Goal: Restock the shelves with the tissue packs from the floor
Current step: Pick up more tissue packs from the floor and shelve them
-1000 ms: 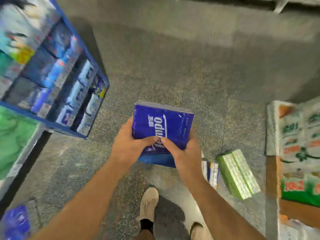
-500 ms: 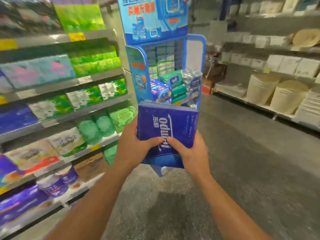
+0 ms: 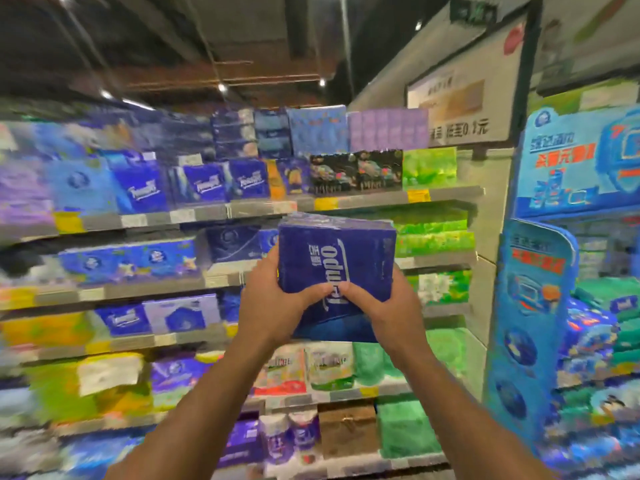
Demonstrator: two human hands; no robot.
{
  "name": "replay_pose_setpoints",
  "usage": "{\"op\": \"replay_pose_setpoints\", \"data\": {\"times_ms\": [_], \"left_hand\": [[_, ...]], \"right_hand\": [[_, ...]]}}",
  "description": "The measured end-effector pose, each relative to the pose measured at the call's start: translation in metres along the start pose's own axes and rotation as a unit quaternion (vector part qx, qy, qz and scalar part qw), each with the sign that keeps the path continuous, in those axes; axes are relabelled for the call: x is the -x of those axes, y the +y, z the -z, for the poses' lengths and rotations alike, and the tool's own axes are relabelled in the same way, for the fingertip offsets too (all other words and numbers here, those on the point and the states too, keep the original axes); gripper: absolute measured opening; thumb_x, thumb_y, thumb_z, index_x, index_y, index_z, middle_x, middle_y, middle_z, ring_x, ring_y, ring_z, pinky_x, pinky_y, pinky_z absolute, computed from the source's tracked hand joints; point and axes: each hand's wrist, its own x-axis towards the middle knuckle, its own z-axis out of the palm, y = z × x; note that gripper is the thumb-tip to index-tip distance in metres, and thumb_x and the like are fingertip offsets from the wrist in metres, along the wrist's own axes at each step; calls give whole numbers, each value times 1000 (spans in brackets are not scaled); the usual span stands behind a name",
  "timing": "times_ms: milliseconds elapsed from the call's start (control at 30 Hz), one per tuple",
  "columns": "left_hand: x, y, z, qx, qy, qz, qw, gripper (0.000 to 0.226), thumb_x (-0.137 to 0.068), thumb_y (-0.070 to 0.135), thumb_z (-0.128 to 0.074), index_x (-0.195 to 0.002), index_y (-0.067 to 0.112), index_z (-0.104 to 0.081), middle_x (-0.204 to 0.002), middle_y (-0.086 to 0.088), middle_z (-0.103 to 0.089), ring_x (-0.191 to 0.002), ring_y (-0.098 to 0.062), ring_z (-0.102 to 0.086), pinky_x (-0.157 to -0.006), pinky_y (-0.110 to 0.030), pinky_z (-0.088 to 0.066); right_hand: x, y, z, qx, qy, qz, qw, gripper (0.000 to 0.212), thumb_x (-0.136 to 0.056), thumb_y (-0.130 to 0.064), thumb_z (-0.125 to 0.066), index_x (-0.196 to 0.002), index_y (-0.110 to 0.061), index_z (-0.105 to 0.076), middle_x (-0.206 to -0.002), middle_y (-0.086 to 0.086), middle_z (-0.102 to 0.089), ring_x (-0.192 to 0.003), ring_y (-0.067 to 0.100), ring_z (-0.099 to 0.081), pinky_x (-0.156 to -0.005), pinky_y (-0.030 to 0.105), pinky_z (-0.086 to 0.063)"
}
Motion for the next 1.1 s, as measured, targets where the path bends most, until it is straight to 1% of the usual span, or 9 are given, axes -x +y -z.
{"op": "replay_pose_setpoints", "data": {"times_ms": [267, 400, 533, 667, 733, 800, 900, 1000, 1100], "left_hand": [[-125, -42, 36, -47, 45, -63, 996, 71, -54, 59, -84, -118, 45, -57, -110, 15, -70, -101, -11, -68, -87, -45, -55], [-185, -56, 34, -62, 84, -64, 992, 63, -57, 48, -86, -114, 45, -58, -104, 16, -71, -94, -6, -69, -84, -40, -57], [-257, -73, 38, -73, 107, -49, 990, 62, -58, 43, -86, -113, 41, -61, -100, 16, -73, -91, -6, -70, -84, -41, -57], [-319, -99, 51, -104, 130, -45, 985, 54, -66, 35, -88, -113, 36, -61, -97, 18, -72, -85, 4, -67, -77, -24, -55], [-348, -114, 61, -103, 130, -40, 985, 50, -67, 32, -87, -110, 35, -62, -94, 19, -72, -82, 7, -67, -72, -18, -53], [-380, -132, 76, -100, 136, -35, 985, 54, -64, 38, -88, -110, 36, -62, -96, 17, -73, -86, 1, -69, -78, -27, -55], [-423, -161, 99, -86, 126, -42, 987, 66, -55, 51, -86, -114, 38, -60, -102, 14, -73, -93, -9, -70, -85, -42, -57], [-461, -188, 121, -72, 108, -52, 990, 60, -63, 44, -87, -116, 36, -59, -106, 12, -72, -95, -11, -70, -84, -44, -58], [-499, -208, 141, -67, 84, -63, 992, 62, -60, 51, -85, -114, 41, -58, -104, 15, -71, -93, -9, -69, -83, -43, -58]], "right_hand": [[-122, 18, -81, -21, -57, 68, 996, 44, -71, -34, -85, -109, -29, -65, -97, -14, -73, -83, -3, -68, -67, 10, -48], [-193, 42, -114, -46, -66, 79, 994, 52, -64, -48, -82, -110, -30, -64, -100, -12, -73, -88, 4, -69, -75, 24, -54], [-270, 58, -151, -53, -93, 97, 990, 52, -67, -47, -81, -113, -32, -62, -100, -14, -73, -89, 3, -69, -78, 27, -54], [-334, 75, -196, -44, -106, 108, 988, 50, -72, -43, -83, -115, -30, -61, -102, -12, -71, -90, 3, -68, -81, 29, -55], [-359, 83, -223, -39, -99, 106, 989, 60, -65, -54, -80, -116, -31, -60, -105, -10, -71, -93, 7, -68, -85, 37, -56], [-381, 89, -251, -28, -92, 110, 989, 67, -59, -61, -76, -116, -31, -60, -104, -12, -70, -95, 10, -67, -87, 42, -55], [-407, 95, -290, -24, -80, 102, 991, 59, -64, -57, -79, -114, -34, -58, -99, -20, -68, -98, 12, -66, -88, 44, -56], [-428, 100, -326, -8, -63, 87, 994, 57, -69, -51, -82, -117, -32, -58, -102, -19, -68, -96, 10, -66, -86, 42, -56], [-450, 104, -356, 0, -50, 66, 997, 56, -72, -44, -82, -120, -28, -59, -105, -13, -69, -95, 9, -67, -85, 37, -56]]}}
